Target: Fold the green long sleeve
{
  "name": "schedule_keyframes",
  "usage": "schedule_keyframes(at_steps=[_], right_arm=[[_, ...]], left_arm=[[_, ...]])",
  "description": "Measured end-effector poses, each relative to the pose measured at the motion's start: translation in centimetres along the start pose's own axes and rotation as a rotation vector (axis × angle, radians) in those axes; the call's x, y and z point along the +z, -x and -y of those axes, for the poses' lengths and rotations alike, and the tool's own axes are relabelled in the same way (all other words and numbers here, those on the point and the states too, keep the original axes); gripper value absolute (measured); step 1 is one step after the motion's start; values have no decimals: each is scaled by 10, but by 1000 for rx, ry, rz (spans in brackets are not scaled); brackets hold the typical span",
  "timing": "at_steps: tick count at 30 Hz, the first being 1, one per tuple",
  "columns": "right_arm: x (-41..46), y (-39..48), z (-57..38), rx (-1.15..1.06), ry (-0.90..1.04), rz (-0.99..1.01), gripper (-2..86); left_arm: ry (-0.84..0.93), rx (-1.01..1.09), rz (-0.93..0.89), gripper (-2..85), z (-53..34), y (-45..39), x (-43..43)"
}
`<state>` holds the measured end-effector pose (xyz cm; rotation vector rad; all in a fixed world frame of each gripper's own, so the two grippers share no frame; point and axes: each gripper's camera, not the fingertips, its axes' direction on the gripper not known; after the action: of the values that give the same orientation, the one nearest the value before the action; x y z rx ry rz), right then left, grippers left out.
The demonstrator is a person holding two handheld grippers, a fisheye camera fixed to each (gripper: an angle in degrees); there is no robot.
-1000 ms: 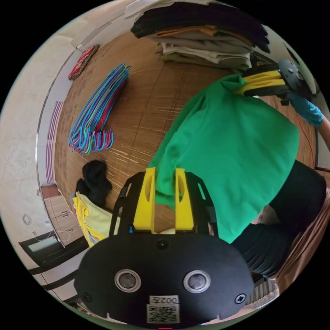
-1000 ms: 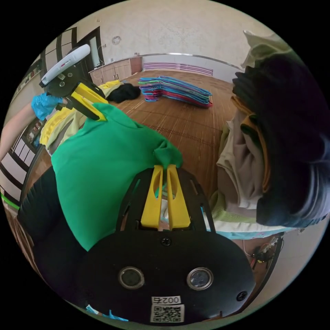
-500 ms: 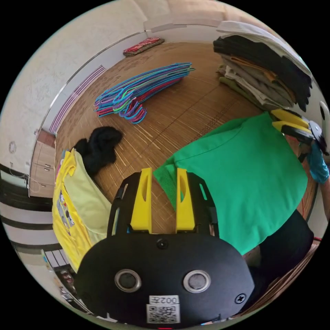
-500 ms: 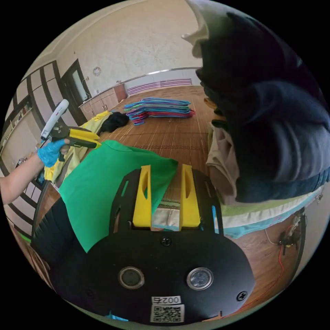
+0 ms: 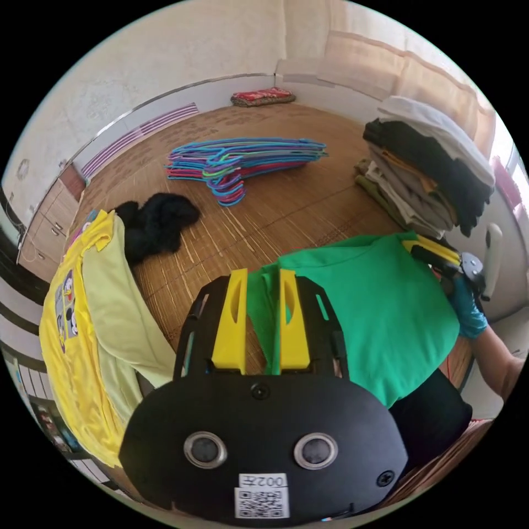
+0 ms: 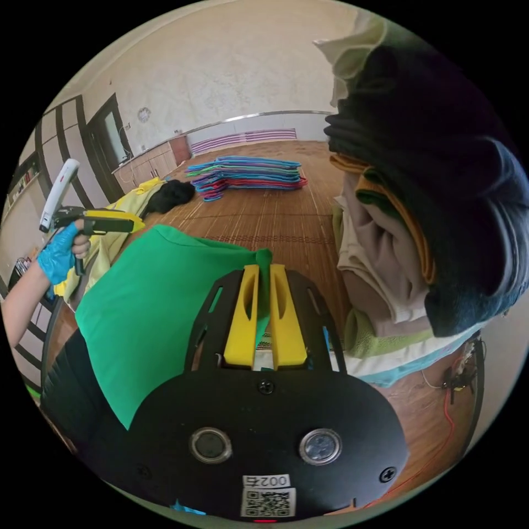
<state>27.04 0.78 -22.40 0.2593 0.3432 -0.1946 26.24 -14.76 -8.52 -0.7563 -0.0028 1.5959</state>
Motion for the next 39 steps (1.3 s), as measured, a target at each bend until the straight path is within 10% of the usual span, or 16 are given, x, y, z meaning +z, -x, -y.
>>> schedule_keyframes(at_steps=[39], right_arm=[[-36, 29, -29, -199, 56, 0, 81]], left_arm=[[12, 75, 154, 39, -35, 29, 31]])
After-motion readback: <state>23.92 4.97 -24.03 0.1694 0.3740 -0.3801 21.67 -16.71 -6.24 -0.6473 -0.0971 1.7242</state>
